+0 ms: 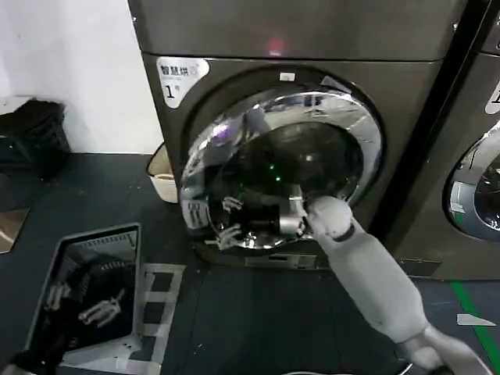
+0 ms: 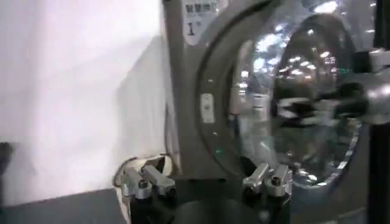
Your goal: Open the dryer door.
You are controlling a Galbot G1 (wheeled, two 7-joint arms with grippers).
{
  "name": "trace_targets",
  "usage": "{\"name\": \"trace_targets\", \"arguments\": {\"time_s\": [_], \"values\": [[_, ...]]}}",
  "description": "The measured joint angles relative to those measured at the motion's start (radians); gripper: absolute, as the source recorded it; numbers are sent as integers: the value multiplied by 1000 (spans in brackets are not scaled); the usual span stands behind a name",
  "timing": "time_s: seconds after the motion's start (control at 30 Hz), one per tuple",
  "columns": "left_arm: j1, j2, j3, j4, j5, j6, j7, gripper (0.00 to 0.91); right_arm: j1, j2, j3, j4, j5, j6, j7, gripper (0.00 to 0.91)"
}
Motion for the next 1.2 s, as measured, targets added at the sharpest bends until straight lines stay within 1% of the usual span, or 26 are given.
{"name": "trace_targets", "arguments": {"time_s": [0.1,0.27,0.6,0.73,0.9,1.2], "values": [[-25,28,-7,25,-31,-1,-14,907,-32,-37,26,35,5,3,-58,907],[-77,82,-6,78,-84,-1,-25,907,-97,-94,76,85,13,29,-147,907],[-234,226,67,182,-202,-34,-19,907,-245,-171,176,183,18,46,-273,907],[-295,288,119,213,-222,-62,9,907,-301,-191,214,223,21,48,-305,907],[-363,349,214,238,-265,-98,40,907,-362,-212,259,265,56,53,-306,907],[-462,404,377,272,-294,-155,86,907,-466,-244,351,327,85,64,-304,907]]}}
